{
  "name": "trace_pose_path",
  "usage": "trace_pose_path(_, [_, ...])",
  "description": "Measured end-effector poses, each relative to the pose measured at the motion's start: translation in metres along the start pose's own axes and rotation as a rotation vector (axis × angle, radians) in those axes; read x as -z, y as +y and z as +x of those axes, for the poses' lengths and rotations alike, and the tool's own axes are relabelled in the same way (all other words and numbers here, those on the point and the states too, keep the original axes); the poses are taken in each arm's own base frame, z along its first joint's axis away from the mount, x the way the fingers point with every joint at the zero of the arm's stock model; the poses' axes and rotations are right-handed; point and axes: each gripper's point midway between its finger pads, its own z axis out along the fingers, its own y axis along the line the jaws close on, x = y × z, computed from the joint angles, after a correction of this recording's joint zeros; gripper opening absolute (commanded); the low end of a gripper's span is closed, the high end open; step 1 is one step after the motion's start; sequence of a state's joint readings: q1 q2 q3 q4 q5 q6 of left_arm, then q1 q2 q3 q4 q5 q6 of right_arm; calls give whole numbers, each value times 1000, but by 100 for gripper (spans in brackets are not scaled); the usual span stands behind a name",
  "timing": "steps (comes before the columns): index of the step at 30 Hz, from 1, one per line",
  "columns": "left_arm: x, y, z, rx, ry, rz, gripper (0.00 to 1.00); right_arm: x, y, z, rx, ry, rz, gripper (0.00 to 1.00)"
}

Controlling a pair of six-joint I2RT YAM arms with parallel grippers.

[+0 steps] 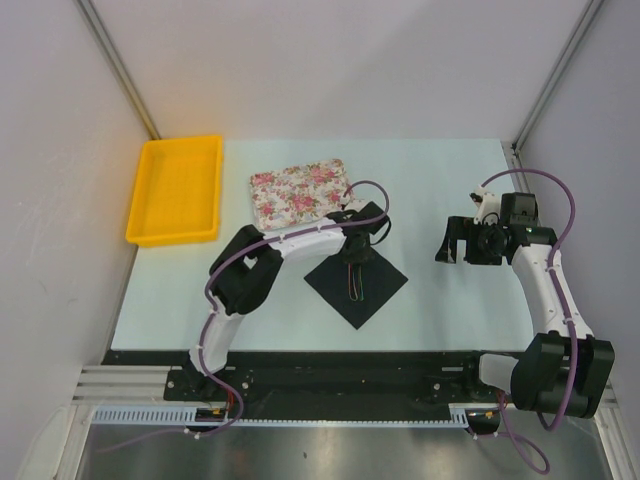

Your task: Place the utensils on the paper napkin and roll it up

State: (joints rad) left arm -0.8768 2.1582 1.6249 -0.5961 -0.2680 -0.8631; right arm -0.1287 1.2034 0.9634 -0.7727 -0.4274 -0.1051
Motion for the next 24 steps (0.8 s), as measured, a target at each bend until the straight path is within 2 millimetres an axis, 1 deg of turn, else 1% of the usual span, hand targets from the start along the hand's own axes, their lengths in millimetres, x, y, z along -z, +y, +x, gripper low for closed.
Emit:
trace_pose_path(3, [2,0,-1,-5,4,-6,27,0,0,0,0,0,0,100])
trace_pose_path(6, [9,-3,-7,-16,-5,4,40,0,0,0,0,0,-1,100])
trace_pose_path(7, [14,-3,-9,-23,-10,6,48,0,1,0,0,1,-4,100])
trace_pose_path(9, [30,-5,-21,-44,-39,18,57,-1,1,0,-1,3,-9,100])
trace_pose_path(10, [41,-8,-29,-53,-60,35,73,-1,2,0,0,4,-12,100])
trace_pose_path(11, [54,-10,-38,-70,-85,55,78,-1,2,0,2,5,-16,100])
trace_pose_path(12, [78,-14,-52,-96,-129,91,93,0,3,-1,6,3,-21,100])
trace_pose_path(13, [85,-15,-56,-101,-142,101,99,1,5,-3,13,-2,-26,100])
trace_pose_path(16, [152,-17,-88,-198,-269,200,100,6,9,-14,48,-28,-37,100])
trace_pose_path(18, [194,-13,-103,-245,-360,257,100,8,12,-19,65,-41,-46,100])
trace_pose_path(19, [217,-7,-109,-276,-414,284,100,8,14,-21,75,-46,-52,100])
trace_pose_path(20, [237,2,-111,-306,-463,305,100,8,16,-22,83,-48,-57,100])
trace_pose_path(21, [252,8,-112,-329,-502,324,100,7,19,-23,93,-48,-64,100])
trace_pose_path(22, [270,19,-111,-376,-550,341,100,7,22,-22,103,-46,-72,100])
trace_pose_path(23, [282,26,-107,-421,-577,362,100,6,25,-21,113,-42,-81,100])
trace_pose_path(24, [289,31,-103,-461,-591,381,100,5,30,-21,124,-37,-90,100])
